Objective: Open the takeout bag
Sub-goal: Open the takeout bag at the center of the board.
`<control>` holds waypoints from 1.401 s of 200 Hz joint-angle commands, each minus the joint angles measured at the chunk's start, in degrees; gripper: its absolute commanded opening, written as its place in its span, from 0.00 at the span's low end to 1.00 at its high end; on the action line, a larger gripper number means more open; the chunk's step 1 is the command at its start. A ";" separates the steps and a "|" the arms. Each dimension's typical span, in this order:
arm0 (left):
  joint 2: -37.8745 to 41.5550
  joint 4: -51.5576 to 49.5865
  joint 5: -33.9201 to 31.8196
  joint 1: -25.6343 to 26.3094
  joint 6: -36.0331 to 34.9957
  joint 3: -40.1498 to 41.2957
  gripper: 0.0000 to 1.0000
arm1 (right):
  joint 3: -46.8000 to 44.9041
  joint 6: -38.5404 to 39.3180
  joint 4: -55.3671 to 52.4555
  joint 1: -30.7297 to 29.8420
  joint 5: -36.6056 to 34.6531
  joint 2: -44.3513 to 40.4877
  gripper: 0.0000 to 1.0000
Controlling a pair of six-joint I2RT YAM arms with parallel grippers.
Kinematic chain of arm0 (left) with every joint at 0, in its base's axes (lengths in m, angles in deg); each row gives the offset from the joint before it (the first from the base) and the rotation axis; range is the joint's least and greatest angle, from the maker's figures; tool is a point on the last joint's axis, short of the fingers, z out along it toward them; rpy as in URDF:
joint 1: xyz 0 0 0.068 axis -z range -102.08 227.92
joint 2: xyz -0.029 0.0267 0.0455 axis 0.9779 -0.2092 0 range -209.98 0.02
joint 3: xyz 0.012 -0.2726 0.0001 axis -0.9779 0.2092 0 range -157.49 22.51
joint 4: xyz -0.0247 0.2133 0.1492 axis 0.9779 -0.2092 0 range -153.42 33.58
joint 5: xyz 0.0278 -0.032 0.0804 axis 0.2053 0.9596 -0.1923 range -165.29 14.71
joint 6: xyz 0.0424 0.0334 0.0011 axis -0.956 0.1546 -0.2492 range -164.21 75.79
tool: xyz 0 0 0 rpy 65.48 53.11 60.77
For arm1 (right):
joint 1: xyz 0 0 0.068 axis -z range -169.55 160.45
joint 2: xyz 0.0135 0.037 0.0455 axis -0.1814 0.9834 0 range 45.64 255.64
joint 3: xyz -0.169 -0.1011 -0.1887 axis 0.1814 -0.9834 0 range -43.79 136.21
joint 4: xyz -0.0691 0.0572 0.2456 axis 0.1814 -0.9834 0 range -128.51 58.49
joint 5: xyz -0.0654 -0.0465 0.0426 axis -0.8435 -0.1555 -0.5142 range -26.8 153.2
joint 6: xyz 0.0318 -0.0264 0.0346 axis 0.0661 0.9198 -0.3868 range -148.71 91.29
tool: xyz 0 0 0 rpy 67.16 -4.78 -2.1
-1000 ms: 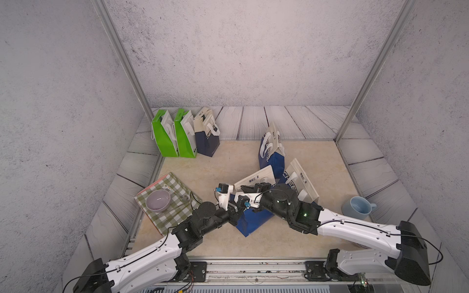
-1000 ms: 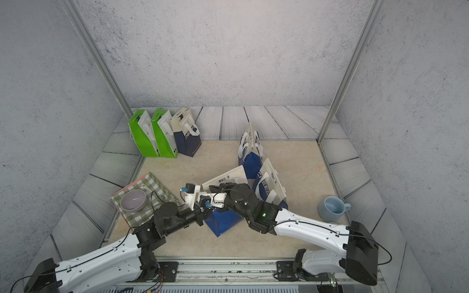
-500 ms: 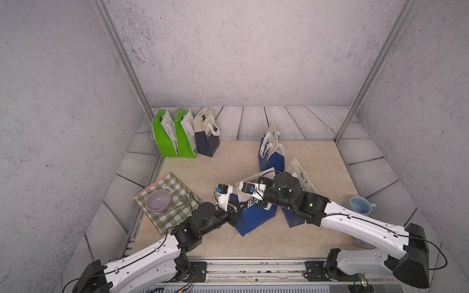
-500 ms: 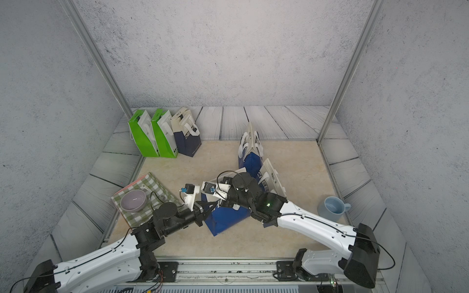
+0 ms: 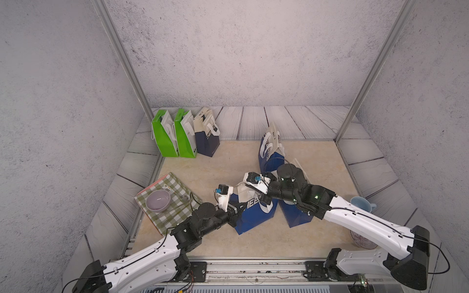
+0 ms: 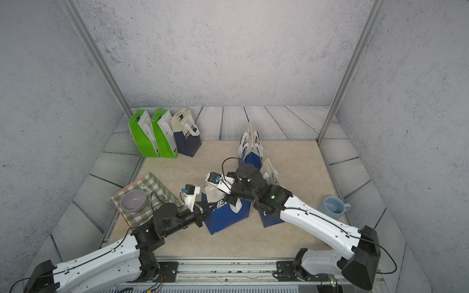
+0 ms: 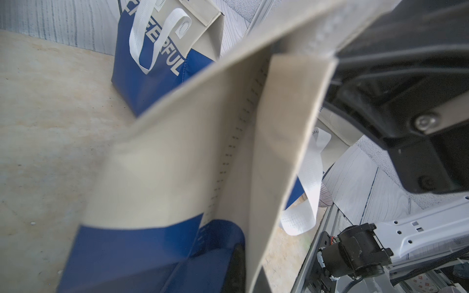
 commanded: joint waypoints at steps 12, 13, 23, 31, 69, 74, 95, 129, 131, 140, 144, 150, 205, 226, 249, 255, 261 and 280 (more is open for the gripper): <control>1.52 -0.28 -0.41 0.44 -1.81 -0.38 0.00 | 5.06 -2.70 -4.87 1.16 1.72 1.66 0.00; 1.55 -0.31 -0.38 0.44 -1.81 -0.37 0.00 | 5.16 -2.78 -4.99 1.15 1.82 1.67 0.00; 1.87 -0.87 -0.63 0.43 -2.12 -0.27 0.00 | 6.17 -3.08 -6.30 1.31 3.05 1.95 0.00; 2.16 -1.16 -0.84 0.39 -2.45 -0.24 0.00 | 6.92 -3.19 -7.27 1.39 3.90 2.21 0.00; 3.48 -2.34 -1.43 0.39 -4.22 0.34 0.00 | 11.25 -4.02 -13.15 1.73 6.01 4.29 0.00; 3.58 -2.60 -1.59 0.39 -4.35 0.43 0.00 | 11.71 -4.16 -13.67 1.77 6.42 4.47 0.00; 4.20 -2.89 -2.25 0.38 -4.43 1.07 0.00 | 13.30 -4.86 -15.35 2.02 8.18 5.06 0.00; 4.56 -2.87 -2.11 0.43 -5.14 1.61 0.00 | 17.00 -5.57 -20.24 2.73 10.55 7.26 0.00; 4.63 -2.93 -2.11 0.40 -5.23 1.66 0.00 | 17.11 -5.58 -20.45 2.77 10.65 7.41 0.00; 4.73 -3.42 -2.41 0.36 -5.47 1.60 0.00 | 17.78 -5.83 -21.27 3.02 11.13 7.95 0.00; 4.77 -3.60 -2.44 0.36 -5.57 1.65 0.00 | 18.12 -5.95 -21.62 3.05 11.28 8.15 0.00; 4.95 -3.80 -2.67 0.39 -5.75 1.72 0.00 | 18.49 -6.22 -22.10 3.14 11.38 8.42 0.00; 6.31 -4.36 -3.40 0.31 -7.48 3.16 0.00 | 22.13 -8.34 -25.66 4.36 14.15 10.51 0.00; 6.49 -5.58 -3.54 0.39 -8.44 3.12 0.00 | 23.34 -8.75 -27.28 4.56 15.11 11.15 0.00; 6.56 -6.05 -3.93 0.29 -8.83 3.28 0.00 | 24.32 -8.94 -28.69 4.65 16.14 11.60 0.00; 6.58 -6.14 -4.02 0.29 -8.95 3.33 0.00 | 24.56 -8.88 -29.02 4.71 16.34 11.75 0.00; 6.46 -6.19 -3.96 0.27 -9.09 3.26 0.00 | 24.87 -9.13 -29.50 4.69 16.43 11.92 0.00; 6.57 -6.49 -3.91 0.33 -9.41 3.30 0.00 | 26.14 -9.00 -31.36 4.91 16.84 12.56 0.00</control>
